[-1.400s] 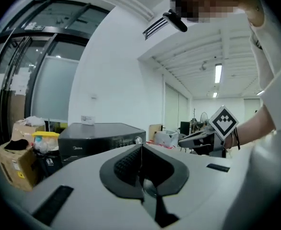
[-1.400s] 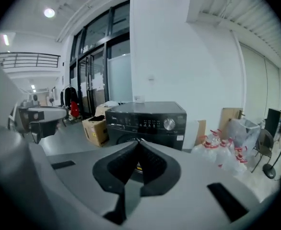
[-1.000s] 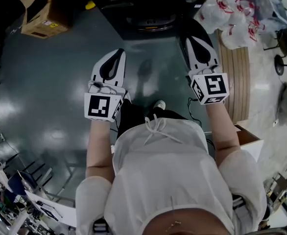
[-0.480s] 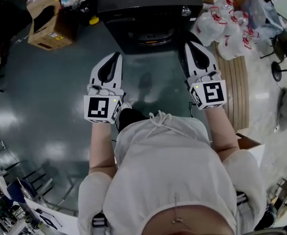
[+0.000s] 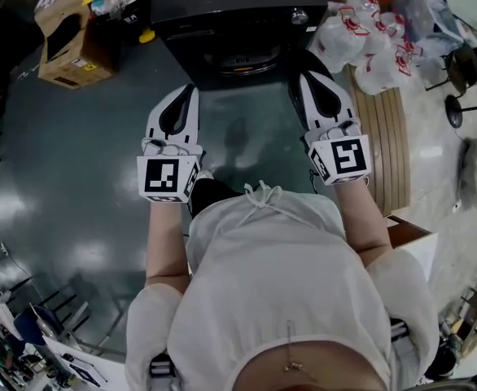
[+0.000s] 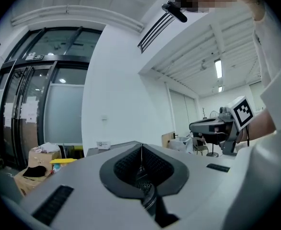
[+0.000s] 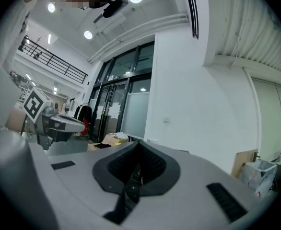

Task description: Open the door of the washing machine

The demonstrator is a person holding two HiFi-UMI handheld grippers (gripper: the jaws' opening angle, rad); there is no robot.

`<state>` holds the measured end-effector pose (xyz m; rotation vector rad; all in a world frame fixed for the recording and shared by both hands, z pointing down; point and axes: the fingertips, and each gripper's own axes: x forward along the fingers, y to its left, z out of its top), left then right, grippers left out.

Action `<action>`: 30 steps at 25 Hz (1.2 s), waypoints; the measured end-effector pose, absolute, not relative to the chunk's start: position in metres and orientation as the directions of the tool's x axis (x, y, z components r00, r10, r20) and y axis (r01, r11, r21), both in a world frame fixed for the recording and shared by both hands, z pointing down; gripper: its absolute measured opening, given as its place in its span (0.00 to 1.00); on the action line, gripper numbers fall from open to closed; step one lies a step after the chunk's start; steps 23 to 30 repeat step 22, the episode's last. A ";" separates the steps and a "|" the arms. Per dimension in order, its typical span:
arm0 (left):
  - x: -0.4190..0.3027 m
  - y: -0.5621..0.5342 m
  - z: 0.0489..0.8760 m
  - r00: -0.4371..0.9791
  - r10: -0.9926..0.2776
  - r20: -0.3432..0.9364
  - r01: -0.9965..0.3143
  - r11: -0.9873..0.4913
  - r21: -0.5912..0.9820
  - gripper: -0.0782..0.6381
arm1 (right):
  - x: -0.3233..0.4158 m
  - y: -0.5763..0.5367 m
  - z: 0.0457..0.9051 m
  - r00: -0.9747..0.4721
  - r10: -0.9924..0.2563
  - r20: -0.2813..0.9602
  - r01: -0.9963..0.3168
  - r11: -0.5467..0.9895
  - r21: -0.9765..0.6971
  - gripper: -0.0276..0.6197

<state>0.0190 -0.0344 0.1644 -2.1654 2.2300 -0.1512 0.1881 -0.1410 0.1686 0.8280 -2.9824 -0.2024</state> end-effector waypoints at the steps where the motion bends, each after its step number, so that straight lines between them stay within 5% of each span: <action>1: 0.018 -0.036 0.165 -0.037 -0.998 0.053 -0.995 0.033 -0.090 0.14 | 0.188 -0.142 0.167 -0.858 -0.514 -0.001 -0.509 0.849 0.139 0.04; 30: 0.040 -0.043 0.178 -0.006 -0.994 0.111 -0.997 -0.003 -0.075 0.14 | 0.205 -0.136 0.169 -0.872 -0.489 0.000 -0.484 0.863 0.145 0.04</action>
